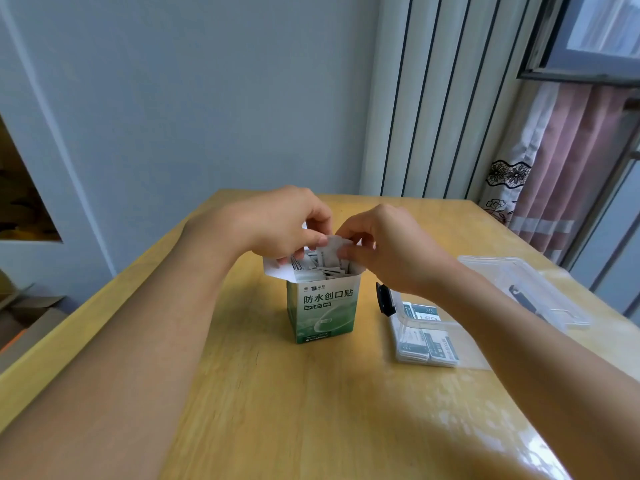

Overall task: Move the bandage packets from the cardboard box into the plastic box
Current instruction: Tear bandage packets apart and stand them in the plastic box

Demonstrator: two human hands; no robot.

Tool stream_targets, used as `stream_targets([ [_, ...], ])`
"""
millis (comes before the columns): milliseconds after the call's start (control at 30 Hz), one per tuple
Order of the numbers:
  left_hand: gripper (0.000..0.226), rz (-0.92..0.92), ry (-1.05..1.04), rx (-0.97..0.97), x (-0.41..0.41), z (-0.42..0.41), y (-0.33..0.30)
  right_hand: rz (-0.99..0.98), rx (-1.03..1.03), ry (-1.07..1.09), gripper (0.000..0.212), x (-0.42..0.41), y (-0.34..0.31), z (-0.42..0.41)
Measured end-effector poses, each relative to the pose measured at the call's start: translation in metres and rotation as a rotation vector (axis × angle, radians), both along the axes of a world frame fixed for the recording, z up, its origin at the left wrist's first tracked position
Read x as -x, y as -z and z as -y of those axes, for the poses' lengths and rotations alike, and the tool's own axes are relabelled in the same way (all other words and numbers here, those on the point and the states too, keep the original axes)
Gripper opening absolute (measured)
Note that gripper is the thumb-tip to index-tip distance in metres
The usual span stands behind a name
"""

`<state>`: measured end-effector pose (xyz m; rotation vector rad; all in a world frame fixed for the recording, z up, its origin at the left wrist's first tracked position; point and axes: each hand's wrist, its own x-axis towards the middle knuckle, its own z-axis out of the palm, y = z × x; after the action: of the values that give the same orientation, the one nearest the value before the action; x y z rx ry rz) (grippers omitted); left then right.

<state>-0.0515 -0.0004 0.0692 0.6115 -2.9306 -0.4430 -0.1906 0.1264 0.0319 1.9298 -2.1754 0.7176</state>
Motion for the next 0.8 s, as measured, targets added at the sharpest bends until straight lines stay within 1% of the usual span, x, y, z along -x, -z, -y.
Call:
stream_targets([
  [67, 0.015, -0.088, 0.014, -0.062, 0.000, 0.003, 0.001, 0.086, 0.082, 0.034, 0.012, 0.001, -0.001, 0.001],
  [100, 0.012, -0.162, 0.020, -0.109, 0.001, 0.004, 0.002, 0.177, 0.131, 0.045, 0.013, 0.002, -0.002, 0.001],
  [167, 0.007, -0.336, 0.023, -0.212, 0.005, 0.004, 0.002, 0.460, 0.250, 0.057, 0.016, 0.004, -0.007, -0.002],
  [233, 0.021, -0.463, 0.028, -0.317, 0.010, -0.004, 0.001, 0.723, 0.361, 0.063, 0.017, 0.006, -0.014, -0.006],
  [267, 0.031, -0.496, 0.034, -0.364, 0.012, -0.011, 0.000, 0.800, 0.398, 0.065, 0.018, 0.005, -0.019, -0.007],
  [300, 0.039, -0.513, 0.041, -0.374, 0.015, -0.020, 0.000, 0.842, 0.430, 0.071, 0.017, 0.006, -0.023, -0.010],
  [333, 0.044, -0.524, 0.038, -0.344, 0.018, -0.030, 0.000, 0.869, 0.450, 0.079, 0.016, 0.007, -0.027, -0.012],
  [367, 0.043, -0.545, 0.033, -0.299, 0.021, -0.037, 0.002, 0.894, 0.462, 0.087, 0.014, 0.008, -0.030, -0.012],
  [433, 0.029, -0.602, 0.030, -0.275, 0.028, -0.057, 0.003, 0.946, 0.470, 0.104, 0.009, 0.014, -0.035, -0.024],
  [467, 0.023, -0.629, 0.025, -0.323, 0.032, -0.066, 0.004, 0.985, 0.464, 0.104, 0.008, 0.017, -0.036, -0.031],
  [500, 0.022, -0.652, 0.009, -0.414, 0.033, -0.070, 0.006, 1.042, 0.454, 0.090, 0.011, 0.018, -0.034, -0.034],
  [567, 0.024, -0.638, -0.039, -0.700, 0.043, -0.091, 0.008, 1.137, 0.470, 0.071, 0.014, 0.025, -0.031, -0.052],
  [600, 0.025, -0.616, -0.045, -0.837, 0.046, -0.097, 0.011, 1.160, 0.482, 0.086, 0.013, 0.027, -0.029, -0.055],
  [633, 0.028, -0.581, -0.022, -0.931, 0.051, -0.103, 0.013, 1.154, 0.496, 0.113, 0.011, 0.028, -0.027, -0.059],
  [700, 0.031, -0.461, 0.035, -0.990, 0.061, -0.118, 0.015, 1.137, 0.537, 0.149, 0.008, 0.035, -0.023, -0.072],
  [733, 0.027, -0.421, 0.054, -0.999, 0.065, -0.126, 0.016, 1.148, 0.555, 0.131, 0.011, 0.038, -0.021, -0.079],
  [800, 0.011, -0.427, 0.077, -1.117, 0.071, -0.137, 0.019, 1.165, 0.567, 0.054, 0.023, 0.041, -0.015, -0.091],
])
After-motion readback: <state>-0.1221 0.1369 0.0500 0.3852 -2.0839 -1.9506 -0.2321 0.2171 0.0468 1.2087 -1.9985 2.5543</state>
